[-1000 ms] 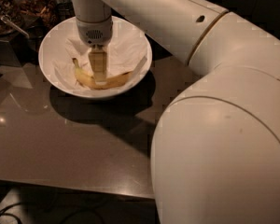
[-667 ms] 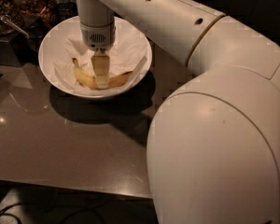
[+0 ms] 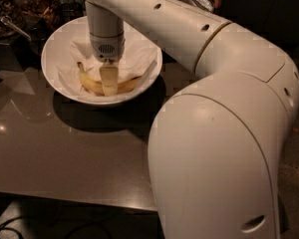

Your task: Pick banana from white bowl

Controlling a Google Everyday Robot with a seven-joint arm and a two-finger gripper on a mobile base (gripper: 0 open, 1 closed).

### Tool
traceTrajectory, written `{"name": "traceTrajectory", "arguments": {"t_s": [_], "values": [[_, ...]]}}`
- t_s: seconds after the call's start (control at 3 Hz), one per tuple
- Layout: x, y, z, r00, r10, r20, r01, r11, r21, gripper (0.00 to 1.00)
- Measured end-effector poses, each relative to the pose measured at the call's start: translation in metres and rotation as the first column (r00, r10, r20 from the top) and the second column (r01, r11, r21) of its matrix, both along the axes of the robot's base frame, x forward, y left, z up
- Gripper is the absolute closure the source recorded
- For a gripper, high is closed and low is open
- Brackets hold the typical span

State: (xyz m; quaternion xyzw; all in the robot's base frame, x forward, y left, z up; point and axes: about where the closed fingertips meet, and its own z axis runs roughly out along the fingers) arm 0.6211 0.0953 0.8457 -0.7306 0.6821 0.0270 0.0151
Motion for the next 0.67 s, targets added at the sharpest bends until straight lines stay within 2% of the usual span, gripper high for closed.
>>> {"name": "traceTrajectory", "arguments": {"t_s": [0.33, 0.67], "values": [[-0.0021, 0.0014, -0.0096, 0.9999, 0.000, -0.015, 0.000, 1.000, -0.002, 0.51], [0.0018, 0.0054, -0.0091, 1.0000, -0.001, -0.001, 0.001, 1.000, 0.012, 0.76]]}}
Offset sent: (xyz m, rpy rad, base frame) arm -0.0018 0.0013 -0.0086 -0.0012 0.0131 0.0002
